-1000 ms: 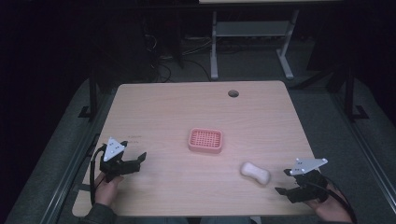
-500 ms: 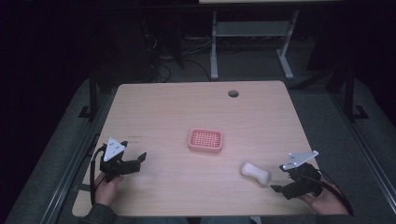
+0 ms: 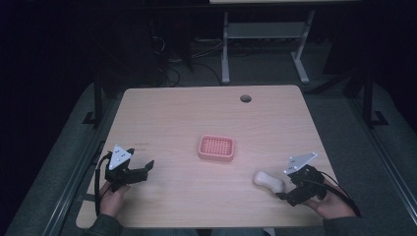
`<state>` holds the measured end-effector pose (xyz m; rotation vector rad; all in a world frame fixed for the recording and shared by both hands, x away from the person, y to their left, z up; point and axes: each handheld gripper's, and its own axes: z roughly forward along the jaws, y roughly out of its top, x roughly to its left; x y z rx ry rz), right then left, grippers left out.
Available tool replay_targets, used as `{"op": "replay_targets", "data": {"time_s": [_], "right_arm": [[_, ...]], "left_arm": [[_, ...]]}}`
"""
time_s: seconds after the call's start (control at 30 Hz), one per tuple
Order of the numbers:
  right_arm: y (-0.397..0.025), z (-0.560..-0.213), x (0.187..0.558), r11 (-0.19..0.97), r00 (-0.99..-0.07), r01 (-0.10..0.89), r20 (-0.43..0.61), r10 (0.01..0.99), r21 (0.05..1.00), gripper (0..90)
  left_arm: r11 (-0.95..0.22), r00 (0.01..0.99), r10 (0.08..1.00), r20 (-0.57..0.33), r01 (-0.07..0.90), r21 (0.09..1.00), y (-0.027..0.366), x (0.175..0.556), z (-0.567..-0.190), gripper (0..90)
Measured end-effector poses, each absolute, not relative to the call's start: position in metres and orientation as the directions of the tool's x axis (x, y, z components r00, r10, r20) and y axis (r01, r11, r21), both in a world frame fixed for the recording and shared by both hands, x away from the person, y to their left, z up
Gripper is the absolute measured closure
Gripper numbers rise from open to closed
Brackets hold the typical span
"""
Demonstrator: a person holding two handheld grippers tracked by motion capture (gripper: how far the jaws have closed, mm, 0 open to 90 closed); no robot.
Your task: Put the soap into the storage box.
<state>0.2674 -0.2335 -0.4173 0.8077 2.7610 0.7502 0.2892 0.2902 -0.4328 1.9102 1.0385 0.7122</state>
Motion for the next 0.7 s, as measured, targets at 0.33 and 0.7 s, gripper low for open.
{"op": "replay_targets", "data": {"time_s": [0.33, 0.7], "right_arm": [[-0.213, -0.421, 0.281, 0.775, -0.868, 0.422, -0.036, 0.495, 0.471, 21.0], [-0.199, -0.426, 0.292, 0.806, -0.879, 0.413, -0.045, 0.474, 0.424, 26.4]], "left_arm": [[-0.314, 0.497, 0.863, 0.087, 0.396, 0.863, 0.29, 0.289, -0.433, 14.1], [-0.312, 0.498, 0.863, 0.084, 0.395, 0.864, 0.29, 0.289, -0.433, 14.1]]}}
